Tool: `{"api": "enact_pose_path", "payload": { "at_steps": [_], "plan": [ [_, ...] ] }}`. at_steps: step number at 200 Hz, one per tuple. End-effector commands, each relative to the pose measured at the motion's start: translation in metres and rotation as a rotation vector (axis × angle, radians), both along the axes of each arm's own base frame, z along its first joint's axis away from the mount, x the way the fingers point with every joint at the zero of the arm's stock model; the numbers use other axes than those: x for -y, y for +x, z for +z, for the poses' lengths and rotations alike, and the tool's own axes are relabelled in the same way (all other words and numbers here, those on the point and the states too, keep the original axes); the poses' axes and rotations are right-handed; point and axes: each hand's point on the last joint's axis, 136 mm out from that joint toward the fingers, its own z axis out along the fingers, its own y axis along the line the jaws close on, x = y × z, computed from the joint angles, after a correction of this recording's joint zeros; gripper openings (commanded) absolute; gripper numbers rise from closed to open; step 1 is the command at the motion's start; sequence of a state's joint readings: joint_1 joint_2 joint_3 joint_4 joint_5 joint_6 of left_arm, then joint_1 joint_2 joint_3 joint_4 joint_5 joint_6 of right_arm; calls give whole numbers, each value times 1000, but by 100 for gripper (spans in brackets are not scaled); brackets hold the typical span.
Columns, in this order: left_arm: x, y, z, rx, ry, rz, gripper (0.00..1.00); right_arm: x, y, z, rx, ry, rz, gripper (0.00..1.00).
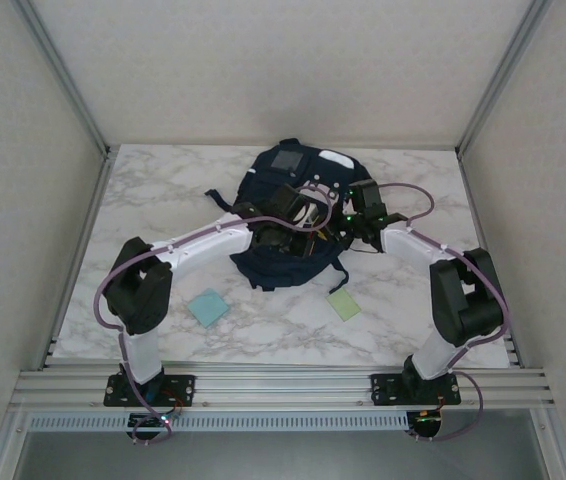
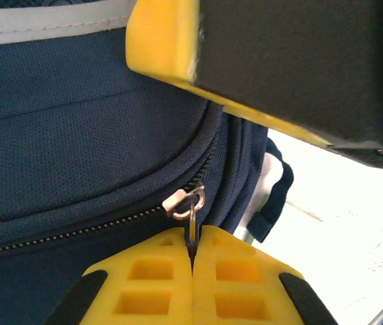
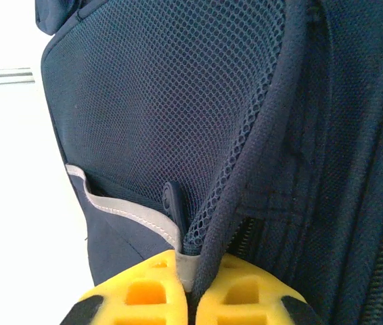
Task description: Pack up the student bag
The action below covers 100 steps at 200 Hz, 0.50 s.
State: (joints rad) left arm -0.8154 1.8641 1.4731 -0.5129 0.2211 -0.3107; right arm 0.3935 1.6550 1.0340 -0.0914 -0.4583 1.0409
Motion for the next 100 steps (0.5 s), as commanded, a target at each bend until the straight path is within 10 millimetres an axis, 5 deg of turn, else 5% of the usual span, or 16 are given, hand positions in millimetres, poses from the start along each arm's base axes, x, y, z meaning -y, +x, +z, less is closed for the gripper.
{"api": "enact_pose_path", "payload": {
  "at_steps": [1,66,76,100],
  "plan": [
    [-26,-6,18,38,50,8,0,0,14,15,117,-47,11,0],
    [-178,60,-18,62,371,428,0,31,12,29,196,-223,80,0],
    [-183,65,-17,54,360,462,0,35,16,26,203,-242,88,0],
    [-158,57,2,101,223,411,0,40,38,26,268,-293,130,0]
  ]
}}
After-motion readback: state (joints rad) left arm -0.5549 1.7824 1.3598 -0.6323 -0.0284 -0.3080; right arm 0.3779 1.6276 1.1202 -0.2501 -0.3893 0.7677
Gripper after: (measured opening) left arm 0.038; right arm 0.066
